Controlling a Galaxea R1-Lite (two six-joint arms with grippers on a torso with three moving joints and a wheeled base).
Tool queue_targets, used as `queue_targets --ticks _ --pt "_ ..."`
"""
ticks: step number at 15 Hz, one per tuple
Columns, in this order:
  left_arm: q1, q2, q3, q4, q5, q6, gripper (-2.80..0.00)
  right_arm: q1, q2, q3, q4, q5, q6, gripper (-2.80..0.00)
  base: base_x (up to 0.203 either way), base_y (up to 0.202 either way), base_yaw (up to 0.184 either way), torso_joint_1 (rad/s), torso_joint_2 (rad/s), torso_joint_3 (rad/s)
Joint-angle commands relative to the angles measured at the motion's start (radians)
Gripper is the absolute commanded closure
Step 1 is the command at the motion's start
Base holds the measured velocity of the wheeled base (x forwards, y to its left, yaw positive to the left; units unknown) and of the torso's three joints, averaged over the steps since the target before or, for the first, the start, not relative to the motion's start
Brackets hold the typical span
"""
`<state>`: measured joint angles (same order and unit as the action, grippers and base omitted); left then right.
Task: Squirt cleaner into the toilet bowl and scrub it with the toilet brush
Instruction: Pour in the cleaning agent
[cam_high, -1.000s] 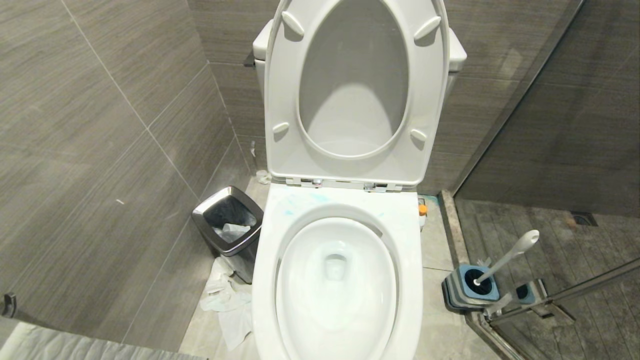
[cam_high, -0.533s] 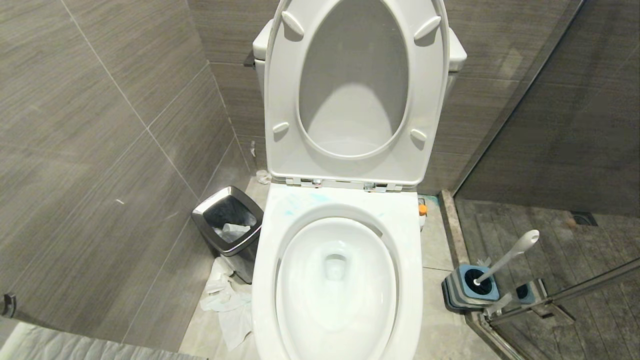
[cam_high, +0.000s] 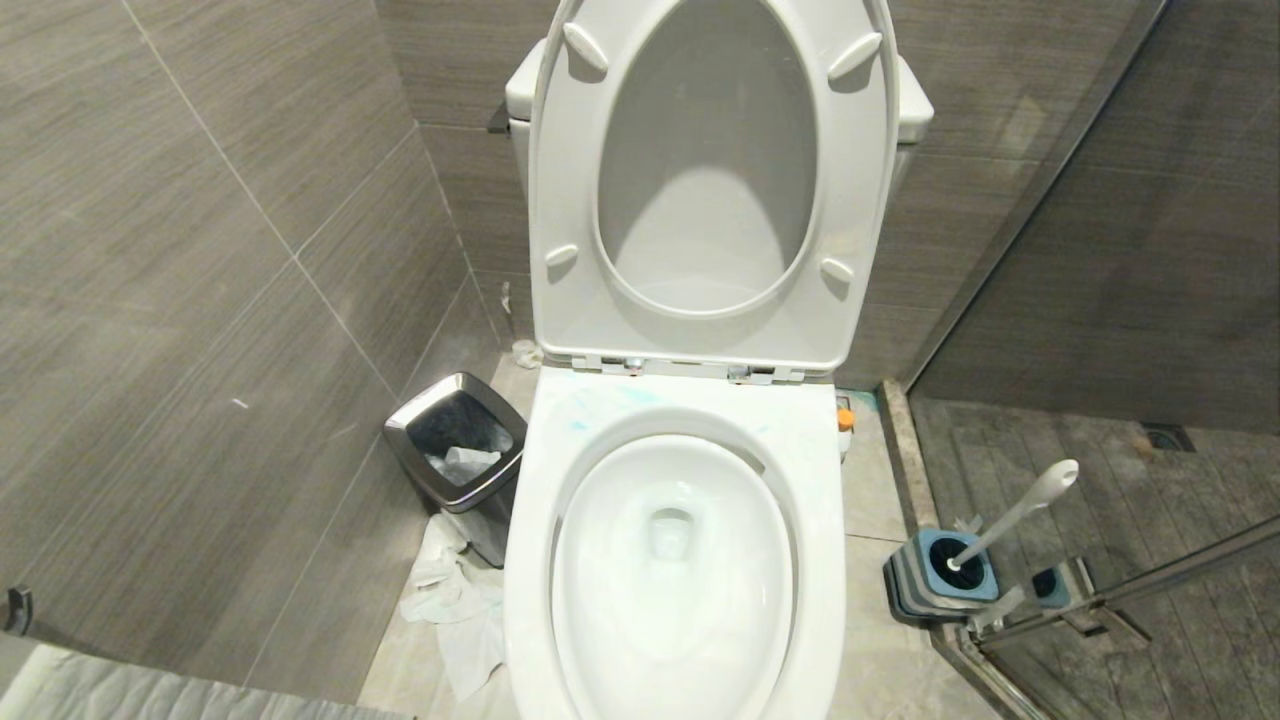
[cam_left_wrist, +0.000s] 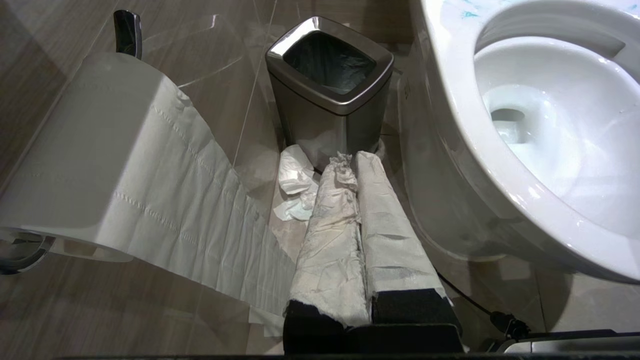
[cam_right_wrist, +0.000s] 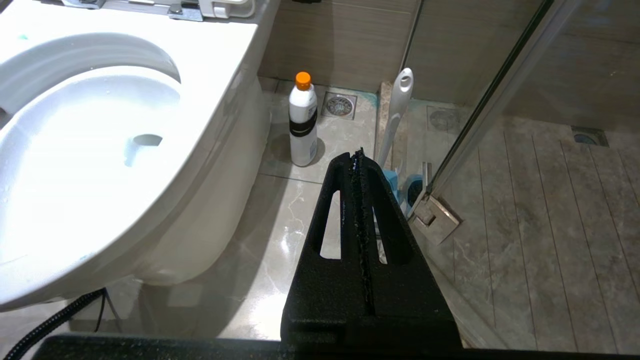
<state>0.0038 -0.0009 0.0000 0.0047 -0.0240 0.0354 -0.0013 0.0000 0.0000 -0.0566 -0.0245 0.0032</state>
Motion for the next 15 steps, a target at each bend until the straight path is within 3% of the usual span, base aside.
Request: queue_targets --ticks 1,6,15 --pt "0.001 0.002 0.002 0.000 -0.001 0.001 0.00 0.000 0.000 0.025 0.000 0.000 0.000 0.00 0.000 0.000 0.000 0.000 0.00 0.000" --pt "0.001 0.002 0.002 0.000 -0.001 0.000 0.00 0.000 0.000 0.025 0.000 0.000 0.000 0.00 0.000 0.000 0.000 0.001 0.00 -0.013" --pt "0.001 0.002 0.002 0.000 0.001 0.001 0.00 0.000 0.000 0.025 0.000 0.000 0.000 0.00 0.000 0.000 0.000 0.002 0.00 -0.179"
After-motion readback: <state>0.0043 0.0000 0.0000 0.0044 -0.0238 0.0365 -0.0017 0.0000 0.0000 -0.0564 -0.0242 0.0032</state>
